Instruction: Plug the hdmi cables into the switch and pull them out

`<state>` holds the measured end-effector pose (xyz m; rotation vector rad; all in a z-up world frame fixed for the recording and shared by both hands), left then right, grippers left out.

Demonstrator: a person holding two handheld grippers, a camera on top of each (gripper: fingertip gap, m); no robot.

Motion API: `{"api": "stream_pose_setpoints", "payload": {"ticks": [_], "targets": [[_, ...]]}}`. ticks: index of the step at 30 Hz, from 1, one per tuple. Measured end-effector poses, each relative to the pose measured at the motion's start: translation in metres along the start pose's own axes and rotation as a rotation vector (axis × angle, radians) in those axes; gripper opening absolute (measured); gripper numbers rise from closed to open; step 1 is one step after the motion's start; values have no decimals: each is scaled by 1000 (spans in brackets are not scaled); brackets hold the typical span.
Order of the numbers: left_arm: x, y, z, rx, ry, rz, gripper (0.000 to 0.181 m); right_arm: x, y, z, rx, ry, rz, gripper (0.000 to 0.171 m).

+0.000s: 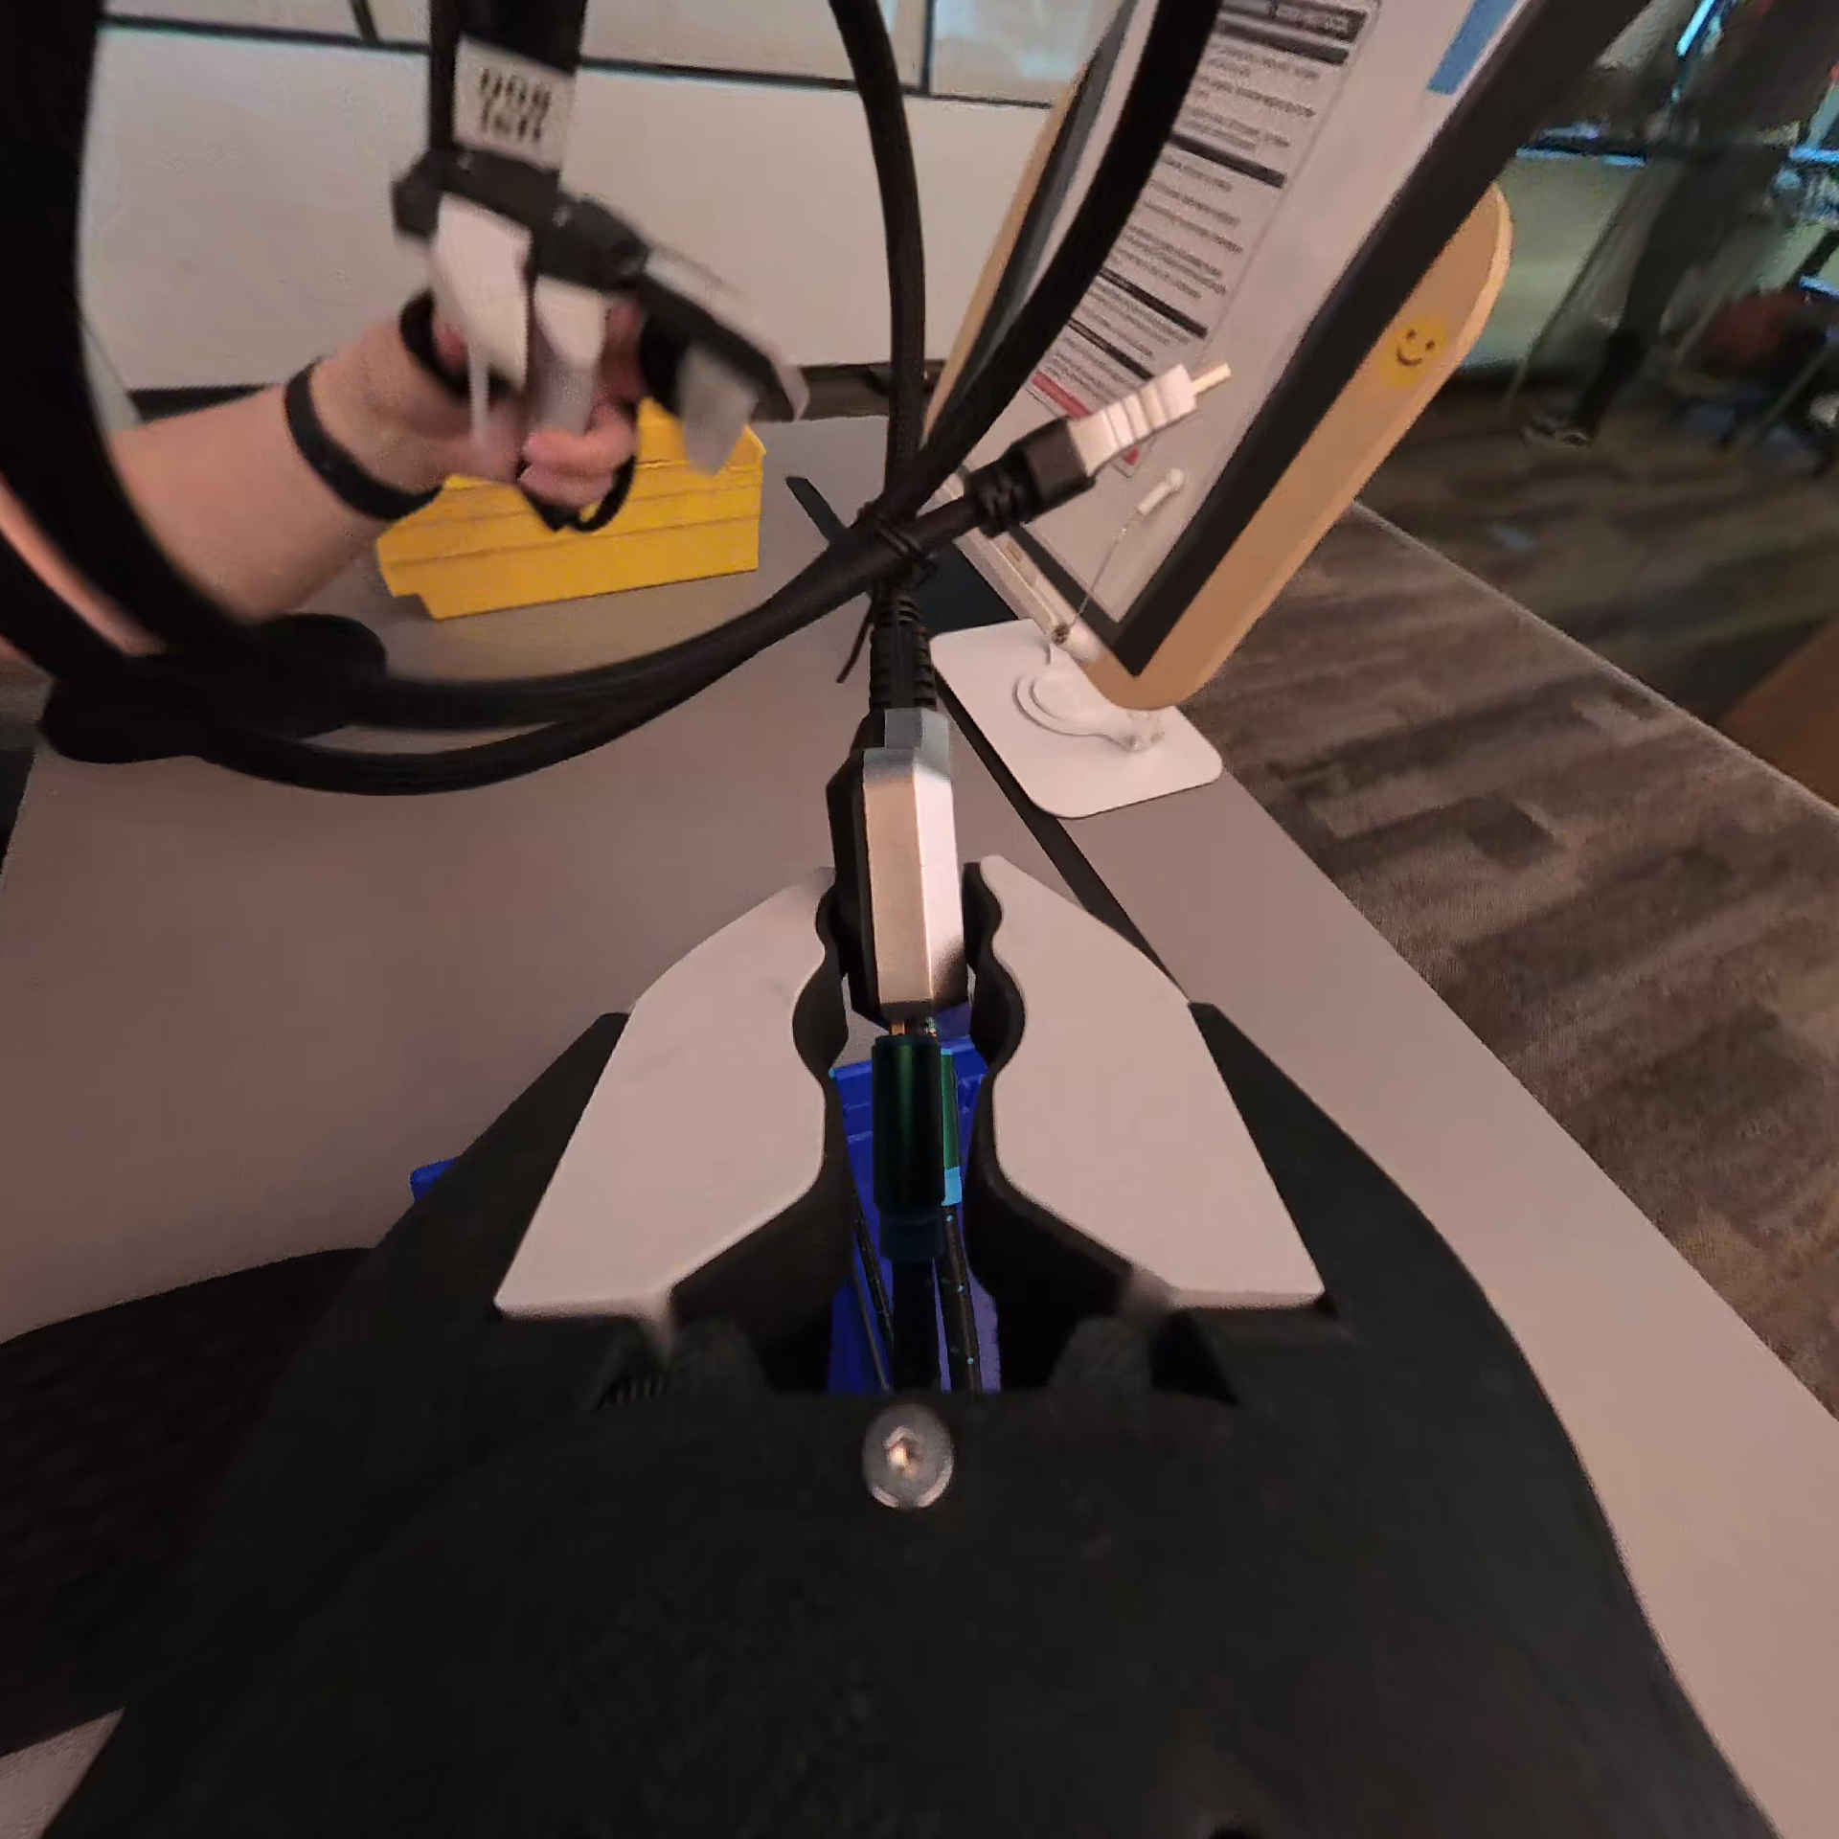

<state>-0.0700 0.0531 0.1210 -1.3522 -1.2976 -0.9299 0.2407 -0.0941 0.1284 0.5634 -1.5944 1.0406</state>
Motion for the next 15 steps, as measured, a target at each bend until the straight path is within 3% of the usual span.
{"api": "stream_pose_setpoints", "payload": {"ticks": [2, 4, 7, 10, 14, 15], "targets": [[42, 19, -11, -17, 98, -123, 94, -4, 2, -1, 14, -11, -2, 22], [66, 47, -30, -7, 273, -97, 102, -7, 2, -5, 25, -11, -14, 22], [68, 103, -51, 26, 452, 74, 118, -8, 2, -10, 83, -7, -57, 22], [46, 153, -55, 26, 431, 298, 117, -7, 1, -14, 100, -29, -97, 22], [24, 188, -65, -174, 248, 338, 81, -10, 1, -19, 114, -51, -160, 22], [21, 192, -70, -244, 224, 316, 53, -11, 3, -21, 119, -48, -167, 22]]}}
Point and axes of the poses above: each gripper's, where its closed fingertips meet, y out along the fingers, x out of its top, z = x × y across the jaws, the point moved 8 cm from there along -y, back along the fingers, and after that the axes turned 15 degrees about x, right-handed, at the moved point
